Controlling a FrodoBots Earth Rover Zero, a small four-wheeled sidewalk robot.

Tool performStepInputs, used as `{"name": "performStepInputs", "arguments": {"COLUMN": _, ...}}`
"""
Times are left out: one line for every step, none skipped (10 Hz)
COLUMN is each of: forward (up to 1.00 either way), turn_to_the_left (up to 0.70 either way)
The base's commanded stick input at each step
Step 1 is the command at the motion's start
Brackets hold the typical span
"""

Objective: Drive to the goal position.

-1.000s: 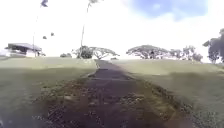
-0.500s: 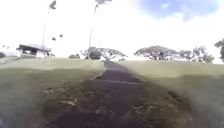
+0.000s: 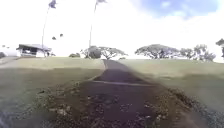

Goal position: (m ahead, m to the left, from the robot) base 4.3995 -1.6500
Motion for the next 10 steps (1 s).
{"name": "performStepInputs", "arguments": {"forward": 0.50, "turn_to_the_left": 0.00}}
{"name": "performStepInputs", "arguments": {"forward": 0.50, "turn_to_the_left": 0.00}}
{"name": "performStepInputs", "arguments": {"forward": 0.50, "turn_to_the_left": 0.00}}
{"name": "performStepInputs", "arguments": {"forward": 0.50, "turn_to_the_left": 0.00}}
{"name": "performStepInputs", "arguments": {"forward": 0.50, "turn_to_the_left": 0.00}}
{"name": "performStepInputs", "arguments": {"forward": 0.50, "turn_to_the_left": 0.00}}
{"name": "performStepInputs", "arguments": {"forward": 0.50, "turn_to_the_left": 0.00}}
{"name": "performStepInputs", "arguments": {"forward": 0.50, "turn_to_the_left": 0.00}}
{"name": "performStepInputs", "arguments": {"forward": 0.50, "turn_to_the_left": 0.00}}
{"name": "performStepInputs", "arguments": {"forward": 0.50, "turn_to_the_left": 0.00}}
